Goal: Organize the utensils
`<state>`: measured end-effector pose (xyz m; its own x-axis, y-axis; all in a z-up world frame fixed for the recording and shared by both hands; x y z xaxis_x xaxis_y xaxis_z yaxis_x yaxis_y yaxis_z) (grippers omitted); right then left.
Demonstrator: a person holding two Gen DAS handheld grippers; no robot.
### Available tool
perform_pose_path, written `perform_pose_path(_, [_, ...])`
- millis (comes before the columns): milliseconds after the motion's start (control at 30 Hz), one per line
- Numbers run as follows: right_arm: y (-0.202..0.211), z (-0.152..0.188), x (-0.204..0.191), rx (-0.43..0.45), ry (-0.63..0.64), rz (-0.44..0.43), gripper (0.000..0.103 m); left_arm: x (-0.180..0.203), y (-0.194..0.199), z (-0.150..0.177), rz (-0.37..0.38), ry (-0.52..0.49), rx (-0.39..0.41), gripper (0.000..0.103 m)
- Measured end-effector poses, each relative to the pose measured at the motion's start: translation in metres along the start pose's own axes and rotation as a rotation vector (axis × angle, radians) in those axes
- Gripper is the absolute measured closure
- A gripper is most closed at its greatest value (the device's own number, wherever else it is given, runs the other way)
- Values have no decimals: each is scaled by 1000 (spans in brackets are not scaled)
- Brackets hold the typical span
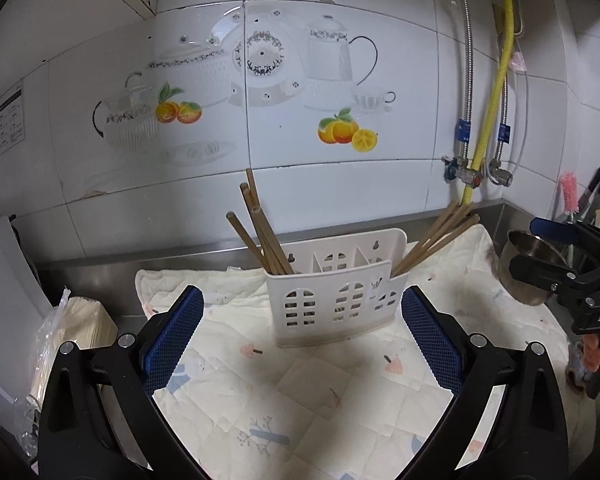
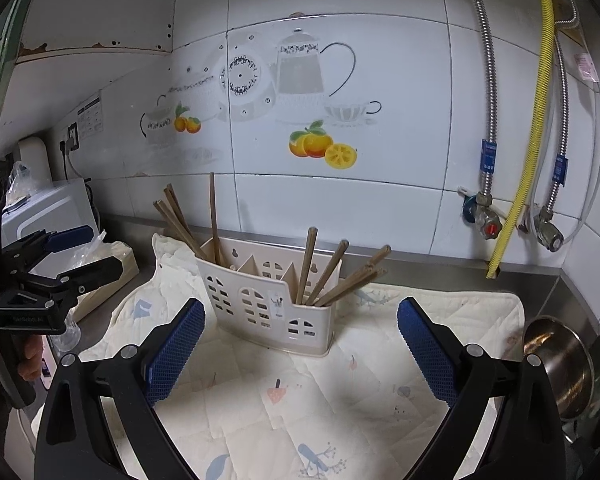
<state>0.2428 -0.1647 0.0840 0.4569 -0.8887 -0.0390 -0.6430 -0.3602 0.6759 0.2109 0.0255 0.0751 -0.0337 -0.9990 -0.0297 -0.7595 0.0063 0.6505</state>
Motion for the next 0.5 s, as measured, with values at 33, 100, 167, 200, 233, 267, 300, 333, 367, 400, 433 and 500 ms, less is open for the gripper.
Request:
perform_pose_path(33, [0, 3, 0, 0, -1, 0, 9, 0, 0, 2, 1, -2, -3, 5])
perform_pose_path(100, [-1, 10, -1, -5, -7, -3, 9, 1, -2, 7, 5, -1, -10, 5])
perform_pose_path(167, [-2, 15, -2, -9, -11, -4, 9, 0, -3, 12, 3, 7, -16, 5])
perform_pose_path(200, [-2, 18, -3, -10, -10, -3, 9, -1, -4, 13, 3, 11, -18, 5])
perform_pose_path(233, [-2, 19, -3, -10, -10, -2, 9, -2, -4, 15, 7, 21, -19, 5])
perform_pose_path(267, [-2, 21, -4, -10, -8, -1, 9, -3, -5, 17, 10, 27, -21, 5])
perform_pose_path(300, [-3, 24, -4, -10, -7, 2, 9, -5, -6, 19, 16, 37, -28, 5])
perform_pose_path(333, [-3, 25, -4, -10, -7, 3, 9, -6, -6, 21, 18, 42, -31, 5])
perform_pose_path(367, [-4, 27, -5, -11, -6, 2, 9, -7, -7, 22, 20, 48, -33, 5])
perform_pose_path(400, [-4, 29, -6, -13, -7, 2, 9, -8, -8, 25, 20, 55, -37, 5])
perform_pose_path(433, [-5, 32, -6, -16, -7, 2, 9, -9, -8, 28, 18, 57, -42, 5])
perform_pose_path(500, [-6, 35, -7, -20, -5, 3, 9, -10, -9, 34, 10, 62, -51, 5])
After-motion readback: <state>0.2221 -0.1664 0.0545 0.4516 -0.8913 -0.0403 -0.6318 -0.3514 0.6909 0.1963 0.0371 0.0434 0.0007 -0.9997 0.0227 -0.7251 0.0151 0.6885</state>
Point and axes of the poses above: each gripper's, at about its wrist camera, not at the fingertips, and y roughly against the way its jaws point, x to its right, z to its underside, the point moved 7 cm from there along -y, roughly the way its jaws point, and after that the axes turned 14 degrees about -x, right-handed, at the moved point
